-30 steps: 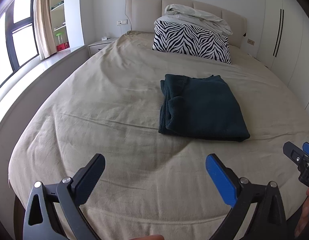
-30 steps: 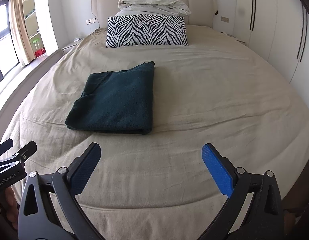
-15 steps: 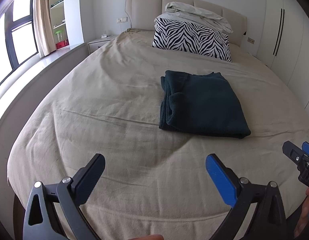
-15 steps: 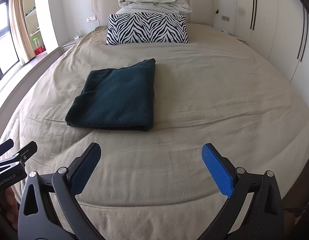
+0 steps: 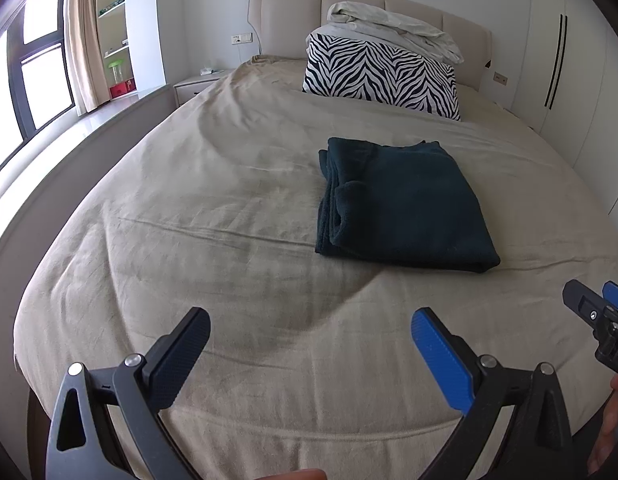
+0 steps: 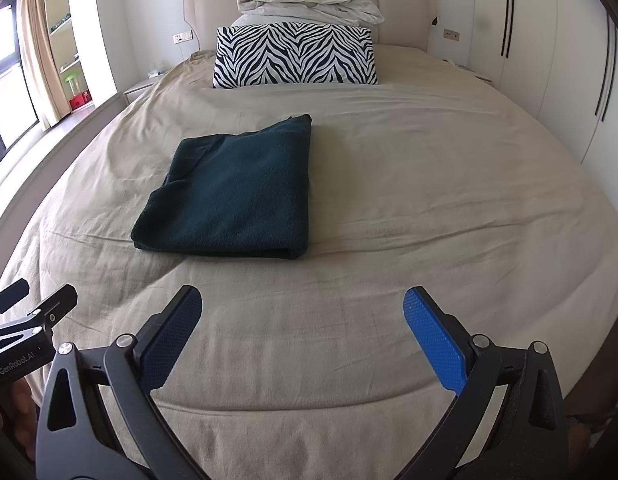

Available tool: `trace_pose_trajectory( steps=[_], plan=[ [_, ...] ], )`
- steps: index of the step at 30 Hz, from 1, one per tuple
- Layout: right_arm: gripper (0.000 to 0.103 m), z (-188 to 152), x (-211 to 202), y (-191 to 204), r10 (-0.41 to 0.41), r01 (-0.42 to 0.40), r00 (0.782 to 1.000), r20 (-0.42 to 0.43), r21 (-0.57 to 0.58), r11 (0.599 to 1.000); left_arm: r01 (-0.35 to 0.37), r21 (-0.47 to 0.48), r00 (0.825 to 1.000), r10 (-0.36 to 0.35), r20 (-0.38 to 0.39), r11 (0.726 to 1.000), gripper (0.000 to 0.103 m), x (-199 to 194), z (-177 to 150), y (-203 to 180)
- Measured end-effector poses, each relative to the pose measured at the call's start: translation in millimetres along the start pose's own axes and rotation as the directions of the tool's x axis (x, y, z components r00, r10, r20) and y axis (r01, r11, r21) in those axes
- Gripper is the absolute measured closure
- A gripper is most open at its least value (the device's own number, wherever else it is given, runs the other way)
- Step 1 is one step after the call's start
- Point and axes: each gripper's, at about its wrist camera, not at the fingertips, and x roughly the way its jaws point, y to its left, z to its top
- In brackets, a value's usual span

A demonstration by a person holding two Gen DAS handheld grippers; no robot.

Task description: Fold small clothes

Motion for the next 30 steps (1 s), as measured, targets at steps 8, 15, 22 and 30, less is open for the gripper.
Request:
trace_pose_trajectory(
  steps=[8, 15, 22, 30],
  plan=[
    [0.000, -1.5, -0.1, 0.4, -0.001, 0.001, 1.000, -0.002, 0.001, 1.000, 0.000, 0.000, 1.000, 0.000, -0.001, 1.000, 0.000, 0.3, 0.0, -0.1],
    [0.000, -1.7, -0.2, 0.6, 0.000, 0.000, 1.000, -0.003, 0.002, 1.000, 0.000, 0.001, 1.000, 0.000, -0.002, 1.000, 0.000, 0.6, -0.9, -0.6],
    [0.000, -3.0, -0.2, 0.7, -0.001, 0.001, 1.000, -0.003, 0.000, 1.000, 0.000, 0.001, 1.000, 0.000, -0.003, 1.000, 0.000, 0.7, -0.9, -0.6],
    [0.000, -2.3, 0.0, 0.5, -0.001, 0.001, 1.000, -0.003, 0.001, 1.000, -0.002, 0.001, 1.000, 0.002, -0.002, 1.000, 0.000, 0.1, -1.2, -0.9]
  ],
)
